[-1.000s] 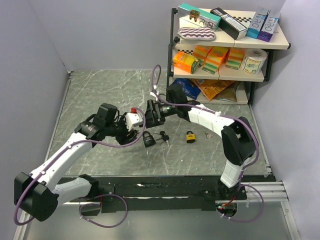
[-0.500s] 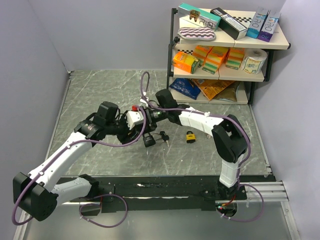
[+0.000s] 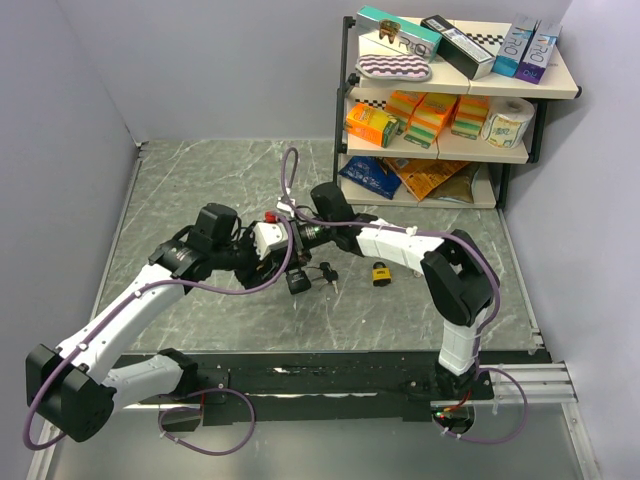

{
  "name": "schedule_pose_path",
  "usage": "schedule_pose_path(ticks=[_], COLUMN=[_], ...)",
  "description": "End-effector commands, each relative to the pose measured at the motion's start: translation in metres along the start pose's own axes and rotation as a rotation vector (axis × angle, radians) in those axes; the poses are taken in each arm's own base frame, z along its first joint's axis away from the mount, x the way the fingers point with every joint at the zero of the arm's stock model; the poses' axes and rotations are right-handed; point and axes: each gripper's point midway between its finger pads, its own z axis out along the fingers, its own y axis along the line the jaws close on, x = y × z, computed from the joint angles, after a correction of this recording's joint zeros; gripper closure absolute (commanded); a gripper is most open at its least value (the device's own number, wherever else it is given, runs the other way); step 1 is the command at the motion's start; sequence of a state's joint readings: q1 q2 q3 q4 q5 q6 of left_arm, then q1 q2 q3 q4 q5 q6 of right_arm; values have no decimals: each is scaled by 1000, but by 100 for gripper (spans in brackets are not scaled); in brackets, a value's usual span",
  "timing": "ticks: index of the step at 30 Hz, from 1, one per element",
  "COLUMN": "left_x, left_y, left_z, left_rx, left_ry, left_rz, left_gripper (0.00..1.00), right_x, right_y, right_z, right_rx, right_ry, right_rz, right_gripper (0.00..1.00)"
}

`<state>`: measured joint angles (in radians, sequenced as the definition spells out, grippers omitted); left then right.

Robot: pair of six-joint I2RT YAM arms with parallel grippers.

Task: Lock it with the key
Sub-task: Pick up the lock from the center of the board, then lock the lock.

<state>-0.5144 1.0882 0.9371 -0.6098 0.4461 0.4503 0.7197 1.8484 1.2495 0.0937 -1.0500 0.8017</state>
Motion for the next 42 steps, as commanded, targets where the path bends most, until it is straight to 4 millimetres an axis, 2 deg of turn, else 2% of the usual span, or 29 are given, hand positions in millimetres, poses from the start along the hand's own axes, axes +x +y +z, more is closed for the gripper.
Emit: schedule_pose_path(ticks=[1,5,6,8,10,11,14,16,17,18,19,20,21,23,26,28,30,35,42], left_x=[-37,-35,-33,-32,-30,-28,-23,-19,-14,-13,-14,-11,-18,-19,-19,-20,-22,-43,-74], left_y=[10,11,11,8,4,2,1,4,8,10,14,24,22,23,19,8,2,-1,-12], left_z=[-7,-7,-7,-8,-10,-11,-13,-16,-19,-24,-29,-37,-44,-52,-60,-61,-62,-70,-91], left_rx=[-41,-43,-44,-35,-22,-14,-24,-35,-39,-39,-42,-70,-49,-41,-4,43,64,65,88], left_ry=[-120,-112,-108,-104,-104,-97,-72,-64,-64,-73,-86,-94,-125,-141,-161,-181,-205,-302,-410], left_rz=[65,64,66,65,75,68,31,3,-26,-33,-43,-80,-88,-115,-140,-133,-111,-71,5], left_gripper=[99,99,99,96,89,71,28,17,7,2,1,3,4,4,3,1,3,7,9], right_x=[7,8,7,4,1,0,-8,-13,-15,-16,-15,-18,-18,-18,-15,-13,-9,3,13], right_y=[17,17,17,17,17,17,19,21,21,25,25,26,33,33,50,68,88,130,152], right_z=[2,2,1,-1,-5,-6,-15,-24,-28,-33,-37,-44,-51,-61,-75,-84,-93,-108,-116], right_rx=[-61,-64,-61,-58,-54,-52,-51,-52,-50,-56,-56,-57,-62,-56,-67,-88,-130,-202,-253], right_ry=[32,37,33,26,15,10,-14,-34,-41,-47,-51,-68,-84,-106,-117,-122,-121,-145,-146], right_rz=[-38,-39,-40,-46,-51,-64,-74,-88,-93,-106,-106,-117,-145,-191,-306,-378,-457,-633,-686], right_gripper=[56,78,89,100,100,100,100,100,100,100,100,100,100,100,100,100,100,100,100])
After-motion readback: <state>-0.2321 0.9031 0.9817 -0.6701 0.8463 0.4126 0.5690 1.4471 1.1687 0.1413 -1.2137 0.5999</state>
